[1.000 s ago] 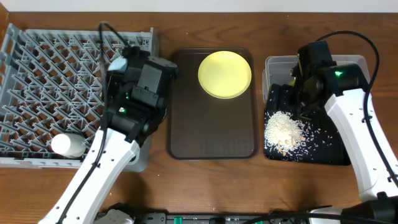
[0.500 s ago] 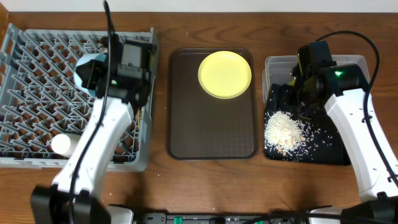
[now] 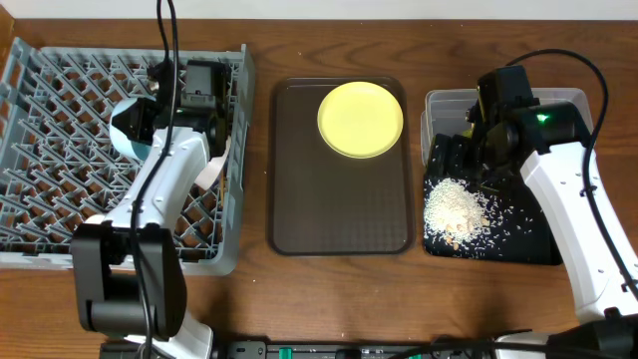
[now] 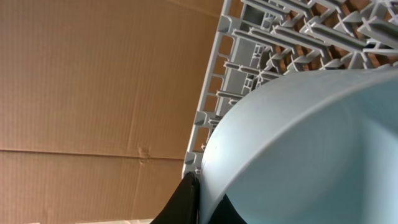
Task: Sort waste into correct bins and load items into the dishwasher
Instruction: 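Carry the blue bowl left and lower it into the dish rack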
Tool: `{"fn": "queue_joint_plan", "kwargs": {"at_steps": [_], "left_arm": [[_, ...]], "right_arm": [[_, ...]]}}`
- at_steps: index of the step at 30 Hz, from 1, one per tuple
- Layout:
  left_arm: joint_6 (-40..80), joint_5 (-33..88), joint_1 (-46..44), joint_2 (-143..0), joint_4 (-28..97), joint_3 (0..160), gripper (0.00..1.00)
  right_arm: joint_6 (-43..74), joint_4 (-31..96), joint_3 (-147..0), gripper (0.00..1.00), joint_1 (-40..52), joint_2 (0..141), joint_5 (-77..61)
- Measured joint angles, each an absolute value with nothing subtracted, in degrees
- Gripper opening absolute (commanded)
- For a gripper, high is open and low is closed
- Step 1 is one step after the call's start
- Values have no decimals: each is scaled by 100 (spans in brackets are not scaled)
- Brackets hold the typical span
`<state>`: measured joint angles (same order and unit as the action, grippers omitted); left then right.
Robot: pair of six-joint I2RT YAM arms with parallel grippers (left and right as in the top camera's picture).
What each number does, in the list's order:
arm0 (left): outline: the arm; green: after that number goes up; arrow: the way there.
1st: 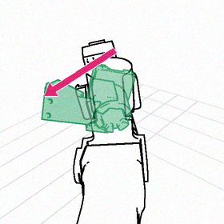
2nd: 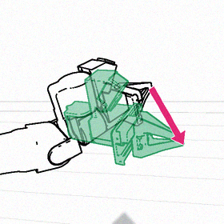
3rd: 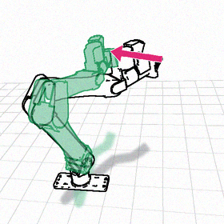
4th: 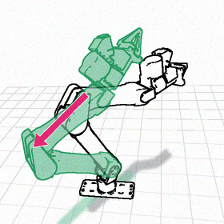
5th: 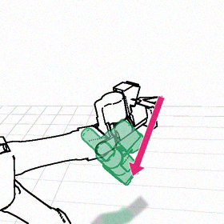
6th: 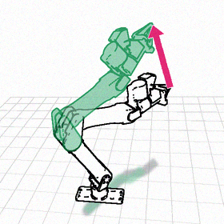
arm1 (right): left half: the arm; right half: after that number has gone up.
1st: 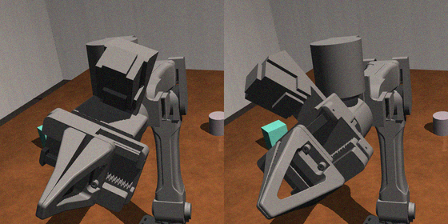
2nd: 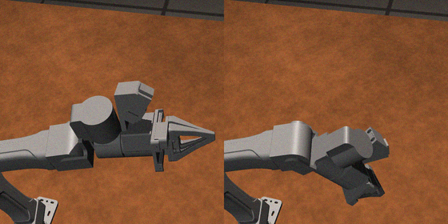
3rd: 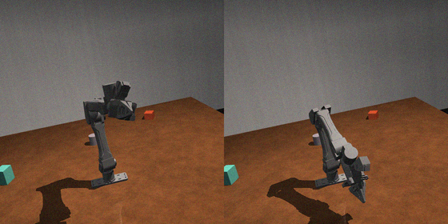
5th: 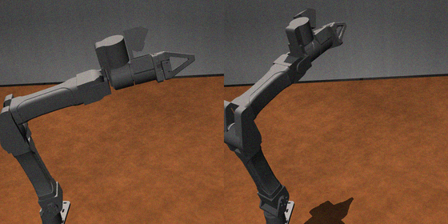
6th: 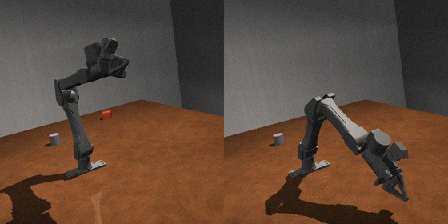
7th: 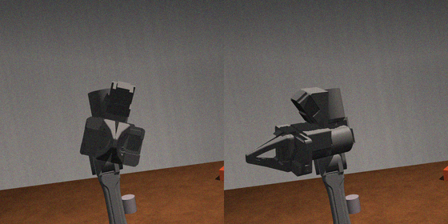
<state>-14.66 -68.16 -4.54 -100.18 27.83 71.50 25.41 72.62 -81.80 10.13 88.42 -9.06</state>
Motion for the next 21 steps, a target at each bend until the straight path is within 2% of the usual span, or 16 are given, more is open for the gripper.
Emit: {"fn": "queue_joint_plan", "kwargs": {"at_steps": [21], "left_arm": [[-1160,-7113,-764,-10154,2759,6810,8]], "right_arm": [[2536,7273,-8180,99,1013,8842,-906]]}}
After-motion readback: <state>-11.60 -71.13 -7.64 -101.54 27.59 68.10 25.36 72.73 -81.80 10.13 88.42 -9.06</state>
